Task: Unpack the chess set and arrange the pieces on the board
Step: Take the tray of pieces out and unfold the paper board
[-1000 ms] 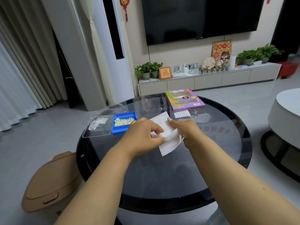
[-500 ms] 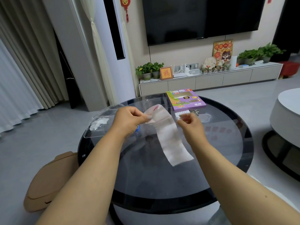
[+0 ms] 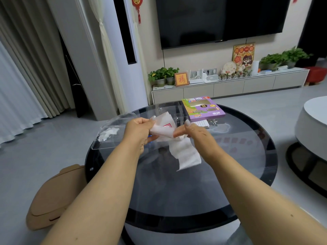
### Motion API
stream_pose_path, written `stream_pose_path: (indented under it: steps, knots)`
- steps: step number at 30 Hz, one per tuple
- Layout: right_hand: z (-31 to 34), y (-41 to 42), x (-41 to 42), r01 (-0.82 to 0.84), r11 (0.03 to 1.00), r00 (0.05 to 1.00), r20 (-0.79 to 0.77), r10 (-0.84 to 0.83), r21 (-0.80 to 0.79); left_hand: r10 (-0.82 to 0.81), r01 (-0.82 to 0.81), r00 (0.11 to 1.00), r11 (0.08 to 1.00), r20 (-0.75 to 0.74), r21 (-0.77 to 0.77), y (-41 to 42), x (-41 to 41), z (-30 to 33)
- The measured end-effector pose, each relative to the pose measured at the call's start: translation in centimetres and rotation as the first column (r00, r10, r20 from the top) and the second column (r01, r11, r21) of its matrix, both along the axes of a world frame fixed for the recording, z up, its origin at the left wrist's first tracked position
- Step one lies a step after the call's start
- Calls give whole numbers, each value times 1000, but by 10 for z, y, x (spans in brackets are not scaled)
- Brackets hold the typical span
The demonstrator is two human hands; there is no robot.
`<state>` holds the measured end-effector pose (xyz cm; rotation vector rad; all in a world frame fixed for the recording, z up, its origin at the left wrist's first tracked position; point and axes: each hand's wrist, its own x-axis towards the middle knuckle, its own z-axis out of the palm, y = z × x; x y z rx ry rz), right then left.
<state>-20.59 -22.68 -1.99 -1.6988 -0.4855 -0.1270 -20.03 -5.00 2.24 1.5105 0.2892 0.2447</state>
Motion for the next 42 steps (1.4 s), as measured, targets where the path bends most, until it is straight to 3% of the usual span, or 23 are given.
stream_pose_path:
  steps: [9, 18, 23, 28, 31, 33, 36, 42]
  knots:
    - [16, 16, 10, 76, 997, 996, 41, -76, -11, -29, 29, 1000, 999, 1, 37, -1, 5, 1]
    - [8, 27, 11, 242, 955, 968, 29, -250, 169, 0, 0, 999, 1000, 36, 5, -11, -1, 4]
    - [14, 32, 10, 300, 935, 952, 3, -306, 186, -2, 0, 999, 999, 43, 37, -17, -1, 0]
    - [16, 35, 13, 372, 908, 928, -57, -369, 194, -158, 225, 948, 947, 276, -230, -26, -7, -12]
    - [15, 38, 11, 334, 911, 942, -122, -313, 240, -312, 368, 905, 915, 288, -165, -36, -8, -29]
    - [16, 41, 8, 260, 899, 958, -214, -193, 352, -340, 377, 907, 918, 248, -121, -40, -8, -35]
    - [14, 39, 7, 246, 898, 952, -264, -154, 364, -289, 311, 921, 949, 261, -46, -43, -5, -38]
    - [8, 30, 18, 290, 928, 934, -279, -222, 235, 51, -69, 994, 980, 101, 185, -38, 0, -38]
